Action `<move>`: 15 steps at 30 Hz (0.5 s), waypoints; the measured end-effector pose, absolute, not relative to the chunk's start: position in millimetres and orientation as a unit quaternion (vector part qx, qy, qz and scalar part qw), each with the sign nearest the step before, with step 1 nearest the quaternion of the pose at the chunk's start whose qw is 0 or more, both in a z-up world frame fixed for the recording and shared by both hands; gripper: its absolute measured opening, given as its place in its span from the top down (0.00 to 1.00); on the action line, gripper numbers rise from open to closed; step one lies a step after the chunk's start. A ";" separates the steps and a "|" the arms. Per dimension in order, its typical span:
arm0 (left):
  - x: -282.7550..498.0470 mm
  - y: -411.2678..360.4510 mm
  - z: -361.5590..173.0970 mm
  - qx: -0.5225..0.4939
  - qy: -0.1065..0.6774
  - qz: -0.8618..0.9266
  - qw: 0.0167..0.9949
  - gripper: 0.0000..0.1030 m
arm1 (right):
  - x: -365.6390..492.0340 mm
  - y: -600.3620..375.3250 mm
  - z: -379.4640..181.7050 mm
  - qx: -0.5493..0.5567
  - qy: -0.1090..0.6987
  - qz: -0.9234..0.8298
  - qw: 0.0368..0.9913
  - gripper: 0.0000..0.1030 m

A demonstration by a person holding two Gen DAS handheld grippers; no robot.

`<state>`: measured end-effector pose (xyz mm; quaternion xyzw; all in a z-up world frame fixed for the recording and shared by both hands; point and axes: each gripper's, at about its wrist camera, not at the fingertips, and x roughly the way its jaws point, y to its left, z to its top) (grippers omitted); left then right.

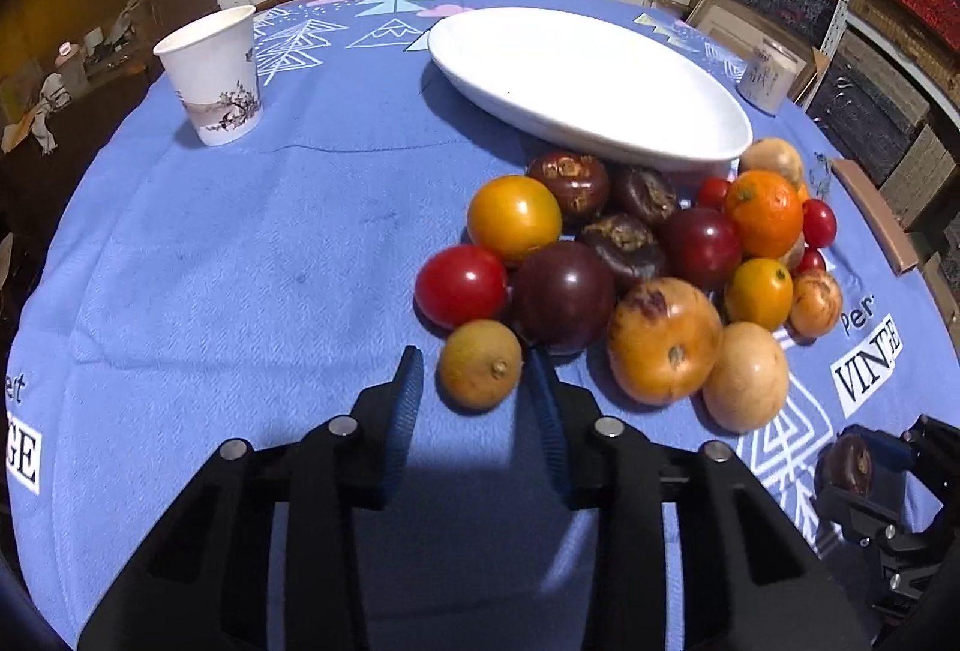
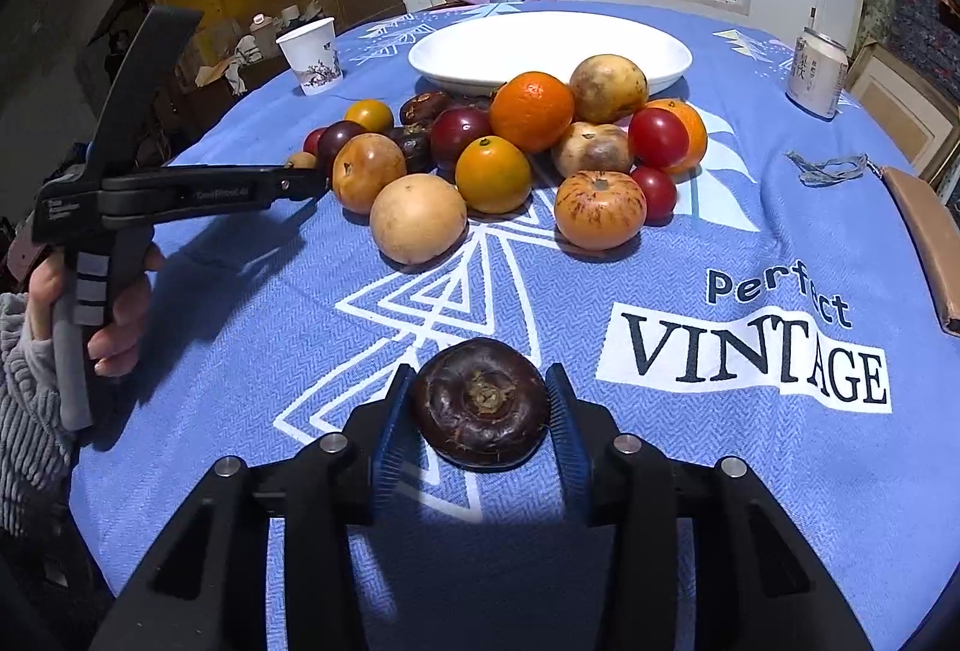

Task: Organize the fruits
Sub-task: 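Grasp the dark mangosteen with the right tool while the left tool grasps a small yellow fruit, then carry both fruits onto the white plate and open both tools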

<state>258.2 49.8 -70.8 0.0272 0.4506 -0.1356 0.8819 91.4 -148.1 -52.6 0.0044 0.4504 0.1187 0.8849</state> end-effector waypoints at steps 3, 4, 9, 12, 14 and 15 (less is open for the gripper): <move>260.2 48.4 -73.5 0.033 0.442 -0.135 0.886 0.67 | 91.1 -147.9 -52.7 0.005 0.450 0.119 0.885 0.56; 259.2 48.0 -73.9 0.035 0.440 -0.134 0.887 0.67 | 91.2 -148.0 -52.8 0.005 0.450 0.119 0.885 0.57; 249.6 48.5 -71.7 0.024 0.439 -0.143 0.886 0.75 | 91.5 -147.7 -52.4 0.004 0.448 0.118 0.886 0.57; 239.2 57.1 -62.9 0.008 0.425 -0.140 0.894 0.75 | 91.4 -148.1 -52.2 0.005 0.447 0.118 0.886 0.57; 231.2 62.2 -52.9 -0.003 0.410 -0.137 0.902 0.75 | 91.5 -149.8 -52.0 0.010 0.447 0.120 0.886 0.57; 228.7 63.4 -49.1 -0.006 0.407 -0.137 0.903 0.75 | 92.3 -151.5 -51.7 0.016 0.448 0.122 0.885 0.57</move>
